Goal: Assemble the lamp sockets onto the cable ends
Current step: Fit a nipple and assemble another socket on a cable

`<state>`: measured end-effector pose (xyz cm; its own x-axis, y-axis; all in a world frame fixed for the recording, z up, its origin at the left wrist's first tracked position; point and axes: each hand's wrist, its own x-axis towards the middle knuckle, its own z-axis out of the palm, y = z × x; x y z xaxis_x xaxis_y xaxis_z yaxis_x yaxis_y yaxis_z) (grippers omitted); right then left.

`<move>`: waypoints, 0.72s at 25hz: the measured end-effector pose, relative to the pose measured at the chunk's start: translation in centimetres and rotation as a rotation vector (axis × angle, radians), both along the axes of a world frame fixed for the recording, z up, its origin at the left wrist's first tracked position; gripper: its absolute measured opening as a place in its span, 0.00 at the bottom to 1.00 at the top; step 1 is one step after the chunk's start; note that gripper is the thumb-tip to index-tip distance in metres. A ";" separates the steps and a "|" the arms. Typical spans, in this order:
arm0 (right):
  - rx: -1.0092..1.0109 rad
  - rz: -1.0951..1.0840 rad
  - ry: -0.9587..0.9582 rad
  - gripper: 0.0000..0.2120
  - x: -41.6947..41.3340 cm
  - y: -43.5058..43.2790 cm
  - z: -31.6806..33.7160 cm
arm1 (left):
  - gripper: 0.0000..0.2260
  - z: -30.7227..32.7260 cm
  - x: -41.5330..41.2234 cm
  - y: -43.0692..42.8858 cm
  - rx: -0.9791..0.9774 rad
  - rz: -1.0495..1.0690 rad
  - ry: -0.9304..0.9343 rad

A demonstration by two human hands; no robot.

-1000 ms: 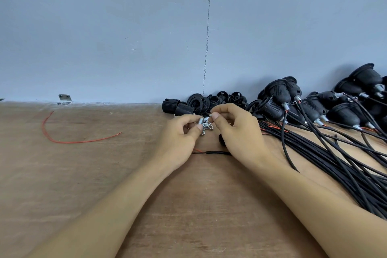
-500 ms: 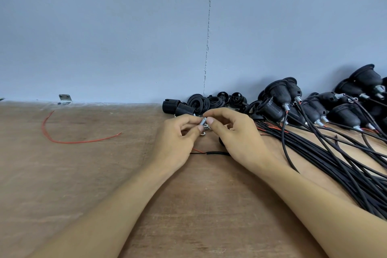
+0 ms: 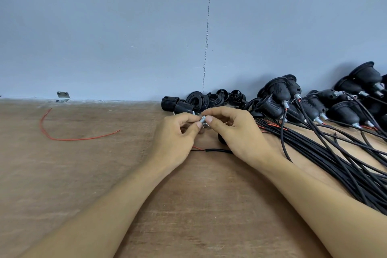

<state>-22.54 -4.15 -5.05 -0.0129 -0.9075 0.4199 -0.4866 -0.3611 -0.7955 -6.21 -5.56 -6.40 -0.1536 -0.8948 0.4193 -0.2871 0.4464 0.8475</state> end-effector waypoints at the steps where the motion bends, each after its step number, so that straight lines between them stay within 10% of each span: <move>1: 0.003 -0.002 -0.001 0.06 0.0 0.0 0.0 | 0.11 0.0 0.0 0.0 -0.011 0.003 0.001; 13: 0.025 -0.118 0.028 0.26 0.5 0.6 0.4 | 0.11 -0.4 -0.7 0.5 -0.211 0.036 -0.002; 18: 0.008 -0.128 -0.079 0.17 0.8 0.6 0.5 | 0.10 -0.6 -0.9 0.6 -0.213 0.060 -0.014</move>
